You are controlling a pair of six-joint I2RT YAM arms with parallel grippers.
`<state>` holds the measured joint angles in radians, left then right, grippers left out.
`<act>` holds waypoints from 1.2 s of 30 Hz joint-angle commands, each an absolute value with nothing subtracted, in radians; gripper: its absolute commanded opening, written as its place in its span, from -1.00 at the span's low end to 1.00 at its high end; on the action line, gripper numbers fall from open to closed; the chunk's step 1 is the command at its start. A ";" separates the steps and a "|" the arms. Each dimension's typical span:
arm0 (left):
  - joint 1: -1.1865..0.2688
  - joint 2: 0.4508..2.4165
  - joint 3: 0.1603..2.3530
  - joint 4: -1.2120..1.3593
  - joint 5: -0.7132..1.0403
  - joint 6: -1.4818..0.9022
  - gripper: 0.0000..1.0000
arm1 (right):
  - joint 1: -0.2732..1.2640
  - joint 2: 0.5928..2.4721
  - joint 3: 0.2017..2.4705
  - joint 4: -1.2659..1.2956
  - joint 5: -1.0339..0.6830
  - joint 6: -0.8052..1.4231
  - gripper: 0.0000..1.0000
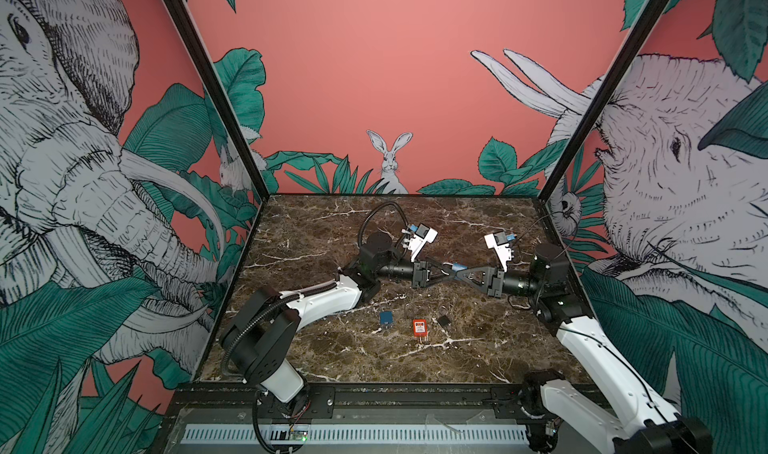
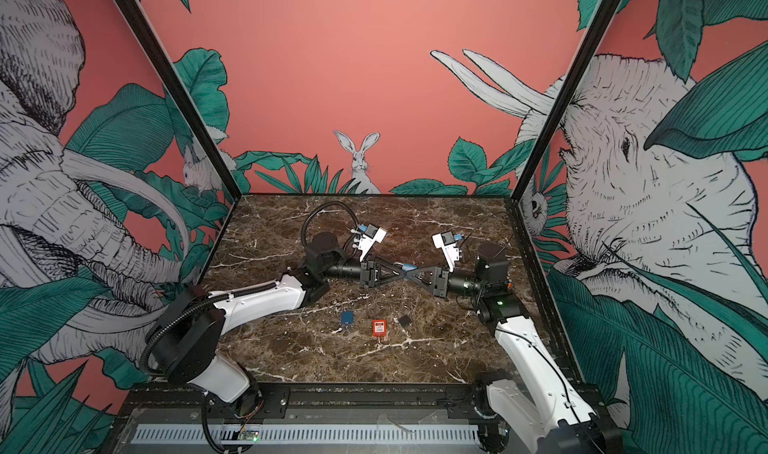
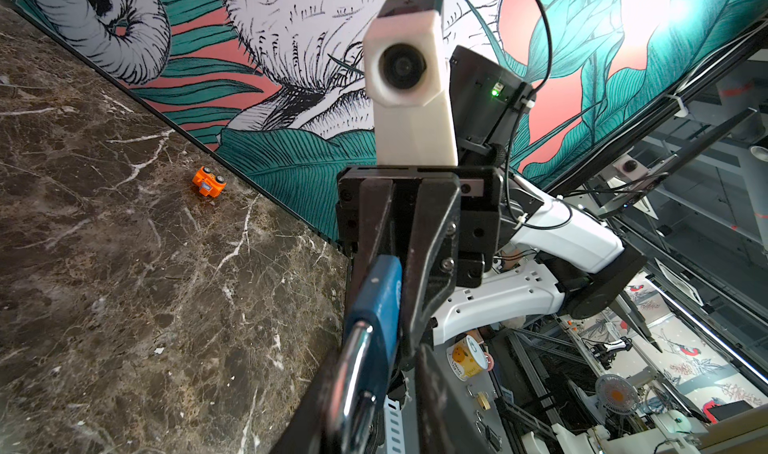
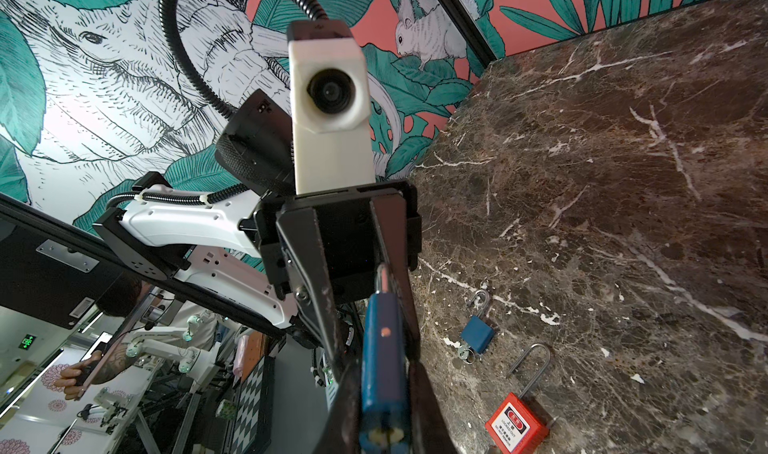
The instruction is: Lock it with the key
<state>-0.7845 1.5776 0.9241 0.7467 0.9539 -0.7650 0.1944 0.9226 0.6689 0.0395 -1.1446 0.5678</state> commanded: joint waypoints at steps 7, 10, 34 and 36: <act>-0.789 1.573 0.932 0.842 0.988 -0.796 -0.40 | 0.208 0.923 0.675 0.067 -1.148 0.547 -1.00; -0.788 1.574 0.932 0.840 0.988 -0.796 -0.43 | 0.211 0.929 0.677 0.070 -1.144 0.547 -1.00; -0.745 1.577 0.884 0.959 0.929 -0.900 -1.00 | 0.190 0.877 0.646 0.069 -1.040 0.580 -0.58; -0.745 1.581 0.878 0.980 0.931 -0.912 -1.00 | 0.183 0.871 0.643 0.064 -1.039 0.582 -0.57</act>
<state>-0.7563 1.5867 0.8886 0.8749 0.9276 -0.8818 0.1978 0.8894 0.6552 0.0483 -1.0767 0.5766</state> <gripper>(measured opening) 0.169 0.212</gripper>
